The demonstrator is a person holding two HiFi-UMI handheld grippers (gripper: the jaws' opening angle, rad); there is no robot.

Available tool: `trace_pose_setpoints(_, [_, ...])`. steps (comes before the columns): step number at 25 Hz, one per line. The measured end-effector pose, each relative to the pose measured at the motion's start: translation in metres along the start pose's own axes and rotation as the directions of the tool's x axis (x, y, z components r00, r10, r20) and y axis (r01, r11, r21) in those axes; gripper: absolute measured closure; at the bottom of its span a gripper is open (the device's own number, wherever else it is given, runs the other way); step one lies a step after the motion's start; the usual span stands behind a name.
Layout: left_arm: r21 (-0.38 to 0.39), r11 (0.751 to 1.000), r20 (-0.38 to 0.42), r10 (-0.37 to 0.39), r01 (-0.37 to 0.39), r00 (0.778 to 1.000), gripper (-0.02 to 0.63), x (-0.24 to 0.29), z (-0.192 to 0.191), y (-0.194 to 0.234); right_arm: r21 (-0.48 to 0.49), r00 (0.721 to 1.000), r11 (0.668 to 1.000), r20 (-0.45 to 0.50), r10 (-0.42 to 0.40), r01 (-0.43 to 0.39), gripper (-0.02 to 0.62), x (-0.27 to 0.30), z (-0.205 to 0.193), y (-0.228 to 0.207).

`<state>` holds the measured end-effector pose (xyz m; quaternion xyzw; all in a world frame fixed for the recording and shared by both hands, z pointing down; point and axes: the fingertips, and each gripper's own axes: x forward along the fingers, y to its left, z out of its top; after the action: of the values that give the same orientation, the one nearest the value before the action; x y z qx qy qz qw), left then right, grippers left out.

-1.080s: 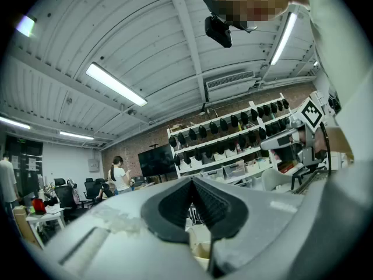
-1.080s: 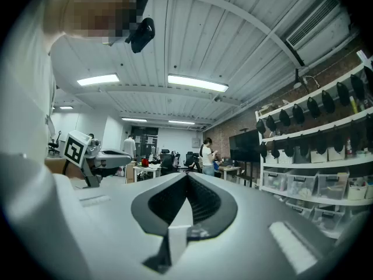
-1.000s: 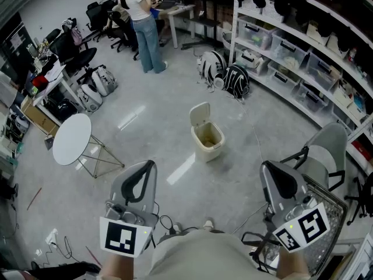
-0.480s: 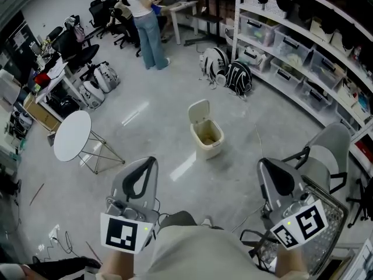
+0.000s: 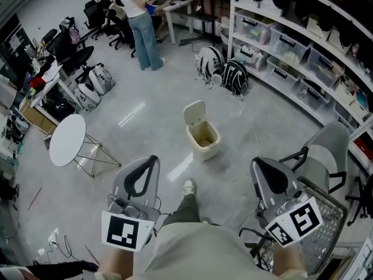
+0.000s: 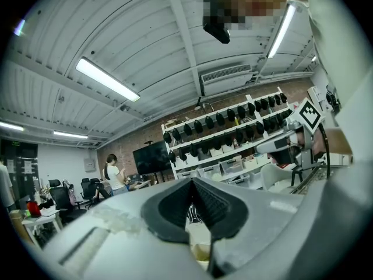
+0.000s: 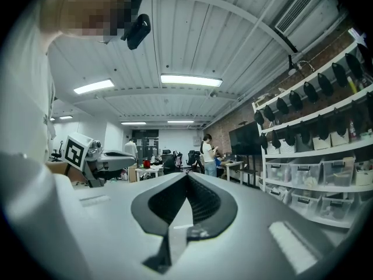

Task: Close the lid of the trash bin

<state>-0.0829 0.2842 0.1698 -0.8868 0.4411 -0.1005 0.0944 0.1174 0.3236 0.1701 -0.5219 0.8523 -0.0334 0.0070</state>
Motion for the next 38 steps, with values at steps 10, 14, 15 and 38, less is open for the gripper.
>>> trace_pose_setpoints(10, [-0.086,0.996,0.001,-0.024,0.024,1.000,0.603,0.074,-0.034,0.045,-0.011,0.999,1.000,-0.054,-0.003,0.002,0.592,0.081,-0.021,-0.036])
trace_pose_setpoints(14, [-0.102,0.994,-0.002,-0.035,0.035,0.999,0.603,0.114,-0.042,0.079,-0.010,0.996,1.000,-0.088,-0.012,0.011,0.592,0.131,-0.024,-0.055])
trace_pose_setpoints(15, [-0.108,0.993,-0.009,-0.038,0.037,0.999,0.603,0.124,-0.045,0.089,-0.008,0.995,1.000,-0.096,-0.015,0.014,0.592,0.146,-0.024,-0.060])
trace_pose_setpoints(38, [-0.201,0.974,-0.091,-0.128,0.108,0.988,0.603,0.340,-0.129,0.276,0.011,0.964,1.000,-0.265,-0.024,0.027,0.592,0.451,-0.064,-0.150])
